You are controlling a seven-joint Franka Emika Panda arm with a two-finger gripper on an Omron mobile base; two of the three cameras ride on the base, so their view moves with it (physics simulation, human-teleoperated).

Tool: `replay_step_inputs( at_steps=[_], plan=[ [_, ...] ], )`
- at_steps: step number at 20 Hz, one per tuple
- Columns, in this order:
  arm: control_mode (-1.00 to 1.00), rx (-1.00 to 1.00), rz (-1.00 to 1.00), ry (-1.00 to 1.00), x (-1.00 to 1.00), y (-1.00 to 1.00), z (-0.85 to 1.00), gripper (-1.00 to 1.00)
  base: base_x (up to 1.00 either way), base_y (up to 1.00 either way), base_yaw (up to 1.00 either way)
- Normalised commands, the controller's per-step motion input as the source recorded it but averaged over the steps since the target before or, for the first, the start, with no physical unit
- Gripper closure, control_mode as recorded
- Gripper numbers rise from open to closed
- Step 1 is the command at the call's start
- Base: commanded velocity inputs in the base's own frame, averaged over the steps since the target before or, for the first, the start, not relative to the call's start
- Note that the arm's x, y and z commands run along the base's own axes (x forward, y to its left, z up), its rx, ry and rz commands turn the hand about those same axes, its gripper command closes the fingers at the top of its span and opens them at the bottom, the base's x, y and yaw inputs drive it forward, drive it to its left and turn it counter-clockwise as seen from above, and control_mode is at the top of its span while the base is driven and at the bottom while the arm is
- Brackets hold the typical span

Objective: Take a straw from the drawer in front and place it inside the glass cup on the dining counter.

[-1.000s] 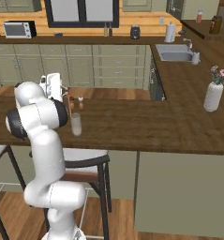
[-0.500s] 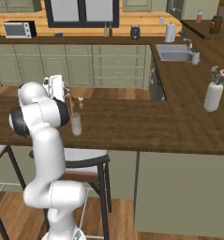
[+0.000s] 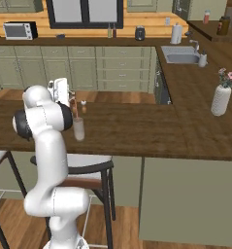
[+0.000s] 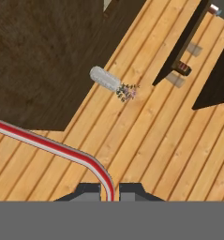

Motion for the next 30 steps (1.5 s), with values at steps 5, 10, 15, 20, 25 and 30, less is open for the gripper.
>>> replay_step_inputs(
  at_steps=[5,10,15,20,25,30],
  plan=[
    [-1.0,0.0,0.0,0.0,0.25,0.0,-0.04,1.0,0.0,0.0,0.0],
    [-1.0,0.0,0.0,0.0,0.16,0.0,-0.14,1.0,0.0,0.0,0.0],
    [-1.0,0.0,0.0,0.0,0.1,0.0,-0.21,1.0,0.0,0.0,0.0],
    [-1.0,0.0,0.0,0.0,0.03,0.0,-0.16,1.0,0.0,0.0,0.0],
    [-1.0,0.0,0.0,0.0,-0.2,0.0,-0.1,1.0,0.0,0.0,0.0],
    [-1.0,0.0,0.0,0.0,-0.19,0.0,-0.1,1.0,0.0,0.0,0.0]
  ],
)
